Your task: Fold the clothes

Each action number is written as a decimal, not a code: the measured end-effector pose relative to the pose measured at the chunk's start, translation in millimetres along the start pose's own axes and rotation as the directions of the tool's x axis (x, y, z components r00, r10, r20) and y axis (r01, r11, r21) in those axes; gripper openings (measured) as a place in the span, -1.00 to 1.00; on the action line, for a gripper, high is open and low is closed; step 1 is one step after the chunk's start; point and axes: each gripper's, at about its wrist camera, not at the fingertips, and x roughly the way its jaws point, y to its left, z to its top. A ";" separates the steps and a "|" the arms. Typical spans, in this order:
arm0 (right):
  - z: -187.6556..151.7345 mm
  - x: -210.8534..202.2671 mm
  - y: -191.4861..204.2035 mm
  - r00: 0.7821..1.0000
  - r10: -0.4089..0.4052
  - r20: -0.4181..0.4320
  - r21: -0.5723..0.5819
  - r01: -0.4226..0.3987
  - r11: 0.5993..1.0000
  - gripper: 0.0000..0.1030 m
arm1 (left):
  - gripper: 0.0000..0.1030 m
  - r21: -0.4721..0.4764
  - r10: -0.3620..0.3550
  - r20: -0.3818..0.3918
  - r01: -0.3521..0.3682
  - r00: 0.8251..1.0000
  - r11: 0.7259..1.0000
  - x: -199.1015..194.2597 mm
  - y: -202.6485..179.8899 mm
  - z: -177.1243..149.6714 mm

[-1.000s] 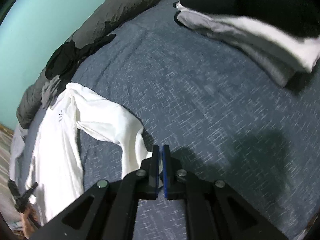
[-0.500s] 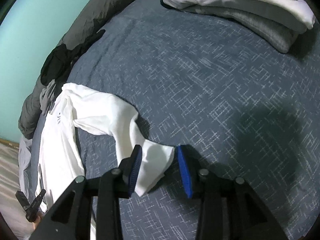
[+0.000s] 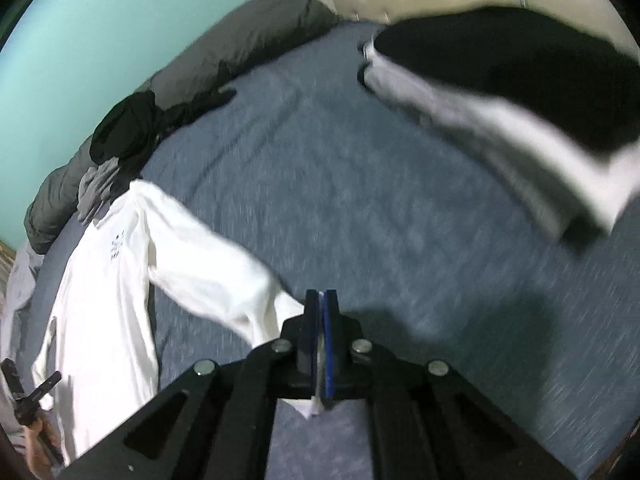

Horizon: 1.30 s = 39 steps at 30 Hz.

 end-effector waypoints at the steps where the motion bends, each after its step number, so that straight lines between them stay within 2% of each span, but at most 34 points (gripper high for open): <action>1: 6.8 0.6 -1.0 1.000 -0.014 0.011 -0.015 0.014 1.000 -0.96 | -0.80 0.003 0.002 0.000 -0.002 1.000 1.000 0.1 -0.6 -0.3; 7: 46.5 8.5 -7.5 0.994 -0.081 0.068 -0.070 0.086 0.994 -0.97 | -0.80 0.019 0.013 -0.003 -0.013 1.000 1.000 2.3 -4.2 -0.1; 13: 68.5 6.1 -13.0 0.984 -0.124 0.130 -0.074 0.134 0.988 -0.97 | -0.80 0.022 0.018 -0.001 -0.018 1.000 1.000 3.6 -5.7 0.6; 17: 81.1 3.6 -21.1 0.971 -0.179 0.156 -0.041 0.188 0.981 -0.97 | -0.80 0.028 0.024 -0.001 -0.023 1.000 0.999 2.5 -5.5 0.4; 23: 101.4 -5.4 -35.5 0.940 -0.261 0.219 0.040 0.259 0.965 -0.97 | -0.80 0.014 0.026 0.004 -0.026 1.000 1.000 2.0 -4.0 2.2; 28: 112.2 20.2 -33.0 0.951 -0.278 0.136 0.015 0.279 0.960 -0.97 | -0.80 0.014 0.036 -0.002 -0.036 0.999 0.999 3.6 -3.3 2.4; 31: 112.1 31.2 -27.8 0.946 -0.302 0.116 -0.016 0.306 0.952 -0.96 | -0.80 0.011 0.038 -0.003 -0.038 0.999 0.999 3.9 -1.7 3.3; 33: 110.5 42.4 -28.3 0.958 -0.282 0.052 -0.015 0.283 0.959 -0.96 | -0.80 0.010 0.039 -0.006 -0.038 0.999 0.999 4.7 -0.7 3.7; 37: 106.7 33.7 -14.3 0.950 -0.296 0.097 -0.026 0.300 0.954 -0.90 | -0.80 0.010 0.041 -0.012 -0.041 0.999 0.999 5.2 0.6 3.7; 39: 103.6 24.9 -3.4 0.961 -0.246 0.129 -0.029 0.251 0.967 -0.87 | -0.80 0.009 0.041 -0.014 -0.041 0.999 0.999 5.2 1.2 3.6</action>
